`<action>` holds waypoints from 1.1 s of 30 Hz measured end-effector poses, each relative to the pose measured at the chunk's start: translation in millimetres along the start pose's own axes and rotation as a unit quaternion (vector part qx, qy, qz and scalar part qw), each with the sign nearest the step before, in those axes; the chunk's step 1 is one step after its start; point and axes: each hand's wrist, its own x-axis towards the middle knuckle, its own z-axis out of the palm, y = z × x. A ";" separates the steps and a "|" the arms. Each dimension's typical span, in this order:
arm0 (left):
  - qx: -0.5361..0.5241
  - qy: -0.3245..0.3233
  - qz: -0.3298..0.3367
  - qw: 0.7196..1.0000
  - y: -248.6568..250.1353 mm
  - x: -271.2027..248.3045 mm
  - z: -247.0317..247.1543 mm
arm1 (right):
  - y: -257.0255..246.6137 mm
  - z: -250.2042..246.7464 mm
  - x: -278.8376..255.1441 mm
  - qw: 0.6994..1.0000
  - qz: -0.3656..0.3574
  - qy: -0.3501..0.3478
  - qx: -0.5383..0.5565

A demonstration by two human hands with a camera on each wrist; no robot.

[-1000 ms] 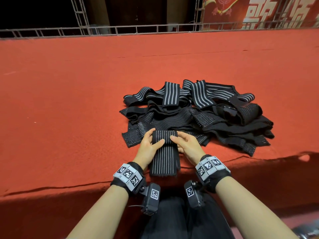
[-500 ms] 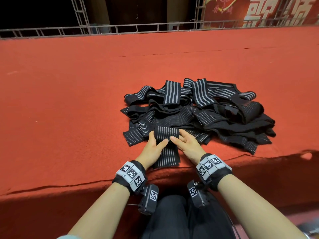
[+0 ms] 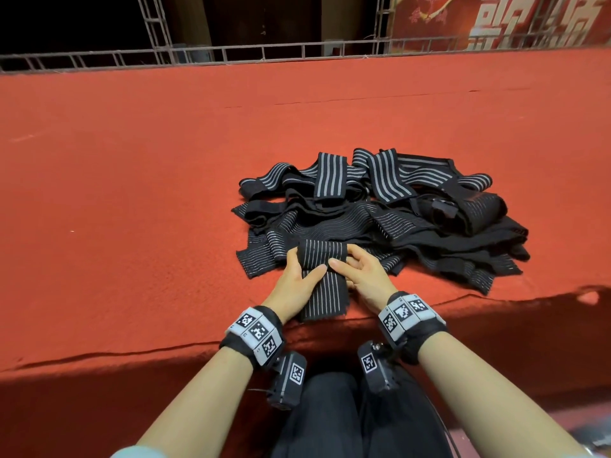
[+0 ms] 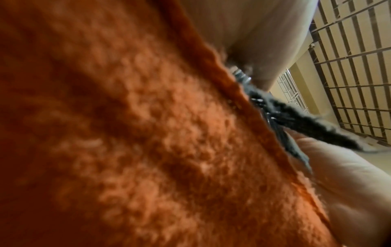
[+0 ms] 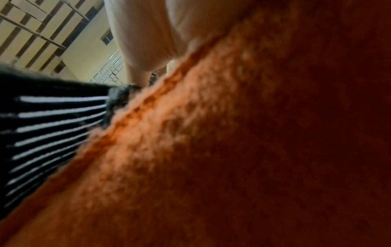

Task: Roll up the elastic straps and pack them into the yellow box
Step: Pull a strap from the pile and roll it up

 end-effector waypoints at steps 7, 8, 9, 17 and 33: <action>-0.067 0.059 0.009 0.996 11.4 1.0 -5.8 | 4.2 0.8 3.9 0.997 -0.005 0.036 0.072; -0.047 0.056 0.018 0.997 10.3 0.9 -7.5 | 3.8 0.5 3.9 0.994 -0.008 0.038 0.101; -0.025 0.052 0.026 0.998 7.8 0.9 -8.8 | 3.6 0.0 3.7 0.992 -0.011 0.038 0.118; -0.059 0.079 0.019 0.995 -7.6 2.4 -8.0 | 0.1 2.9 2.6 0.989 -0.018 0.036 0.141; -0.040 0.039 0.022 0.998 -3.6 4.3 -3.5 | -2.0 3.1 -0.2 0.993 -0.005 0.019 0.118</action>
